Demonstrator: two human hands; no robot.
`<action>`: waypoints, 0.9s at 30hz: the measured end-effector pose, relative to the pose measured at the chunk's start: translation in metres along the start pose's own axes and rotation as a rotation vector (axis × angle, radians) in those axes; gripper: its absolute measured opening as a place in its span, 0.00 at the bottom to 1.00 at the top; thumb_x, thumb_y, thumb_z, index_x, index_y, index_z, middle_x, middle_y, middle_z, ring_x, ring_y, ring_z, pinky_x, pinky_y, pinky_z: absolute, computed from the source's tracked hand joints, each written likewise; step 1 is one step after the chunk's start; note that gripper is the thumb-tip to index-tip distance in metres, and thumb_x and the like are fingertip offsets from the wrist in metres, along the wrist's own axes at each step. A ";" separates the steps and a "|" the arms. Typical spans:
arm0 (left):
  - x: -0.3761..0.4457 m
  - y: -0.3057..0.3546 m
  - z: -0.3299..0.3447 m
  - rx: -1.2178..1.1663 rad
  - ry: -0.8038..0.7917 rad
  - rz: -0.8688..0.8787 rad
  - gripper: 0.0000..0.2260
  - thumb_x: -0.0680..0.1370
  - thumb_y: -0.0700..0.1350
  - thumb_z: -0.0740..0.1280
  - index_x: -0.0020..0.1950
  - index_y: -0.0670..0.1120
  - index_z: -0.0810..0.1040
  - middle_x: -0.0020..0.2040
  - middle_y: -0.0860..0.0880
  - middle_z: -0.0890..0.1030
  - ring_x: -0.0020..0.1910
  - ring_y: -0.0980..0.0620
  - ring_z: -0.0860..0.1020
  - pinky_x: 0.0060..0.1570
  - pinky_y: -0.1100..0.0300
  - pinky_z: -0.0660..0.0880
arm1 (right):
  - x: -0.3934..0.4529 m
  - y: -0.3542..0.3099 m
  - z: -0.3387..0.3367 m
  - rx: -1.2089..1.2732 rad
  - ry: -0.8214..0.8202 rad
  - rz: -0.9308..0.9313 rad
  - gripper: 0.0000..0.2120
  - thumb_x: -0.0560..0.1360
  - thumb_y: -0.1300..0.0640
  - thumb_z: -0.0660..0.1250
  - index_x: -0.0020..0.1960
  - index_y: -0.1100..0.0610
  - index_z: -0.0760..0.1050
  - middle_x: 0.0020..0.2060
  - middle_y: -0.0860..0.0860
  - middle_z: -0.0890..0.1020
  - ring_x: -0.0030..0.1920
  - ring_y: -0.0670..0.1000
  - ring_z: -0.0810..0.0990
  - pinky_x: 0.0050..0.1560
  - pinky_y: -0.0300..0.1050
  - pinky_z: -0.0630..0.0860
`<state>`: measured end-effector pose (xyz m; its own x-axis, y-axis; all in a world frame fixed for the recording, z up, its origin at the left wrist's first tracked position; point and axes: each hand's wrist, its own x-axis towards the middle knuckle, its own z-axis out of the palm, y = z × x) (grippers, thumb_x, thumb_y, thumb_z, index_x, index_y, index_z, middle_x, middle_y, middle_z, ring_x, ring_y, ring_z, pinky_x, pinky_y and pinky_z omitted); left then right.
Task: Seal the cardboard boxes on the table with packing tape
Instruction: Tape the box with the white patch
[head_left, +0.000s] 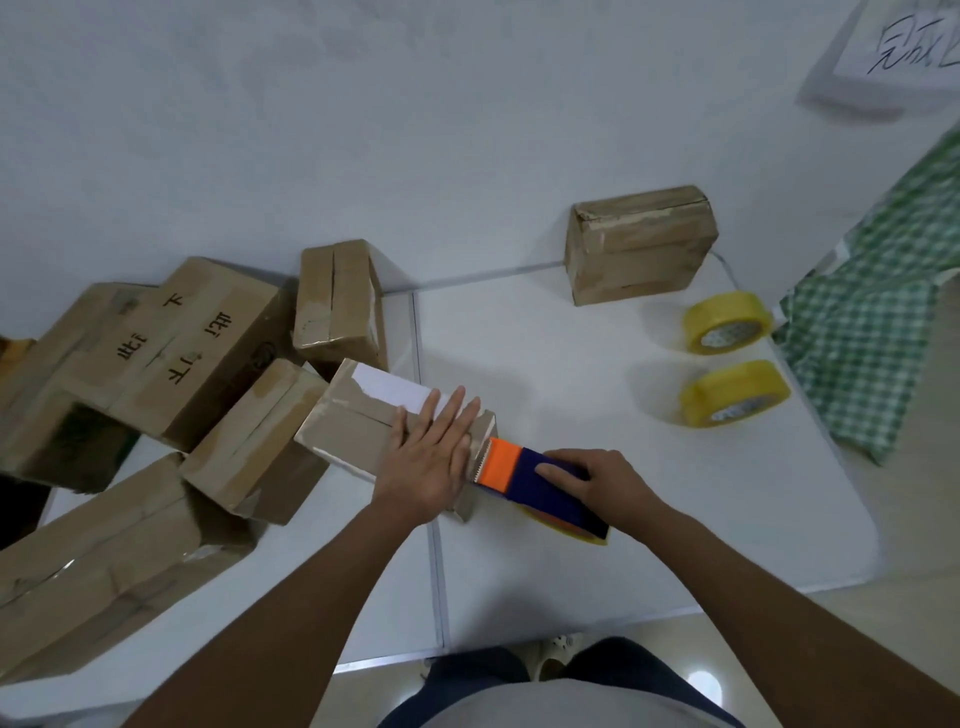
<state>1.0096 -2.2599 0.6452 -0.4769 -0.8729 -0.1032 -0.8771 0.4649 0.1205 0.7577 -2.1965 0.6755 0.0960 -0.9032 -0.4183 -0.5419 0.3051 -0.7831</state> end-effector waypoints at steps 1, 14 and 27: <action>0.000 0.000 0.000 0.000 0.005 0.001 0.24 0.84 0.54 0.41 0.81 0.56 0.44 0.81 0.55 0.46 0.81 0.50 0.44 0.76 0.40 0.52 | -0.003 0.003 -0.003 -0.002 0.003 0.006 0.14 0.78 0.42 0.64 0.60 0.45 0.80 0.48 0.40 0.83 0.44 0.37 0.81 0.40 0.29 0.75; 0.004 0.012 -0.008 -0.075 -0.095 -0.077 0.35 0.77 0.72 0.41 0.80 0.58 0.41 0.80 0.58 0.37 0.79 0.51 0.34 0.75 0.41 0.34 | -0.010 -0.001 -0.012 -0.243 -0.129 0.163 0.19 0.80 0.46 0.61 0.69 0.50 0.72 0.61 0.50 0.79 0.52 0.47 0.75 0.48 0.38 0.70; 0.002 0.018 -0.001 0.039 -0.058 -0.062 0.31 0.82 0.63 0.44 0.82 0.53 0.42 0.82 0.51 0.40 0.79 0.46 0.36 0.75 0.37 0.37 | 0.018 -0.040 0.008 -0.519 -0.078 0.221 0.19 0.79 0.43 0.60 0.59 0.55 0.77 0.50 0.53 0.81 0.48 0.53 0.80 0.47 0.47 0.77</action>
<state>0.9929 -2.2537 0.6484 -0.4227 -0.8909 -0.1662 -0.9063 0.4162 0.0735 0.7874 -2.2226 0.6959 -0.0158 -0.8036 -0.5950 -0.8936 0.2783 -0.3521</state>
